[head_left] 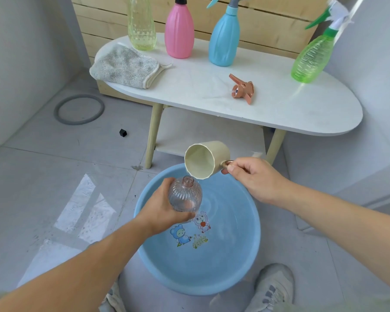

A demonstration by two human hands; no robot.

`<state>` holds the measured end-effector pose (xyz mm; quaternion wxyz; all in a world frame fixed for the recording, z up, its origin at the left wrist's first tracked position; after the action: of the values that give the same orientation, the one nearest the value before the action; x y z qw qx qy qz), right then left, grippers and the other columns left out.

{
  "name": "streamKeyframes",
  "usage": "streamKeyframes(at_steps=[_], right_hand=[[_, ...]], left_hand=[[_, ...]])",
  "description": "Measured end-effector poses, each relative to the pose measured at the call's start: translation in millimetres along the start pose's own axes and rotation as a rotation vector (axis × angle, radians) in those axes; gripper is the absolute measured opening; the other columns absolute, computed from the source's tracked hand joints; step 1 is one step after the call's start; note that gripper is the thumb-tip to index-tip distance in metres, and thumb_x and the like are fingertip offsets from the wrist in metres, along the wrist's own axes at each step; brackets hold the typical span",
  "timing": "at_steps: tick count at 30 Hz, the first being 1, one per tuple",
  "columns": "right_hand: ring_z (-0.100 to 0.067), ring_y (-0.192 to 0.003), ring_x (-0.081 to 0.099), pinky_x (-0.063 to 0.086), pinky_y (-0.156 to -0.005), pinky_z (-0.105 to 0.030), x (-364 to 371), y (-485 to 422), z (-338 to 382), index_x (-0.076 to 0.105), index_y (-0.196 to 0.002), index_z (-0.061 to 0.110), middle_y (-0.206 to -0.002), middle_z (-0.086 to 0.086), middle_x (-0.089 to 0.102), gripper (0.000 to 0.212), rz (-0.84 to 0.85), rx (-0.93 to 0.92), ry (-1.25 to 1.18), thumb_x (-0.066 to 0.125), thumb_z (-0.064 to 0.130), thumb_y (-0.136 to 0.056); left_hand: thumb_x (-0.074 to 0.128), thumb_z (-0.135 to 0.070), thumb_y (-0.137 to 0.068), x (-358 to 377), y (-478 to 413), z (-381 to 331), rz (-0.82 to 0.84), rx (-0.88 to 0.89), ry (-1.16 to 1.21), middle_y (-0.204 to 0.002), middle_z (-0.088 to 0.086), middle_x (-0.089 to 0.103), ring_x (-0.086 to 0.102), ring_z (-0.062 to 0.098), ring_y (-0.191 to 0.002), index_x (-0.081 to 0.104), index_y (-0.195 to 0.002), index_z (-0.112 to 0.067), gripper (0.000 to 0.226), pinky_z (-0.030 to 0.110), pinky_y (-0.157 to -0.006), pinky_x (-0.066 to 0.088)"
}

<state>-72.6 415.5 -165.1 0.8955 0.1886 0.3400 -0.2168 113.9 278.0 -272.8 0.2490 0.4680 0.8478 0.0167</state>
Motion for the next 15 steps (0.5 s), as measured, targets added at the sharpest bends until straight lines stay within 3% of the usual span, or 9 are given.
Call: streamKeyframes(at_steps=[10, 15], right_hand=[[-0.012, -0.058, 0.035, 0.029, -0.054, -0.027, -1.6, 1.0, 8.2, 0.058, -0.082, -0.003, -0.064, 0.001, 0.040, 0.041, -0.018, -0.121, 0.125, 0.049, 0.031, -0.101], [-0.008, -0.068, 0.041, 0.030, -0.060, -0.021, -3.0, 0.5, 8.6, 0.052, -0.075, 0.002, -0.062, 0.007, 0.041, 0.039, -0.014, -0.168, 0.198, 0.047, 0.032, -0.101]], left_hand=[[0.096, -0.029, -0.065, 2.3, -2.7, 3.7, 0.009, -0.009, -0.021, -0.115, -0.027, 0.056, 0.055, -0.013, -0.103, 0.038, -0.129, -0.037, 0.086, -0.001, -0.069, 0.041], [0.096, -0.033, -0.064, 2.9, -3.8, 5.4, 0.009, -0.015, -0.023, -0.118, -0.026, 0.056, 0.054, -0.011, -0.107, 0.039, -0.133, -0.036, 0.090, 0.003, -0.075, 0.040]])
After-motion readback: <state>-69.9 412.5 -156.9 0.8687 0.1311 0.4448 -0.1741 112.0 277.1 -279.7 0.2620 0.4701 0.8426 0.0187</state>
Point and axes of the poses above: each hand's wrist, its own y-axis away from the middle knuckle, its own x-axis out of the palm, z = x × y, the point moved 5 cm from there along -y, towards the middle knuckle
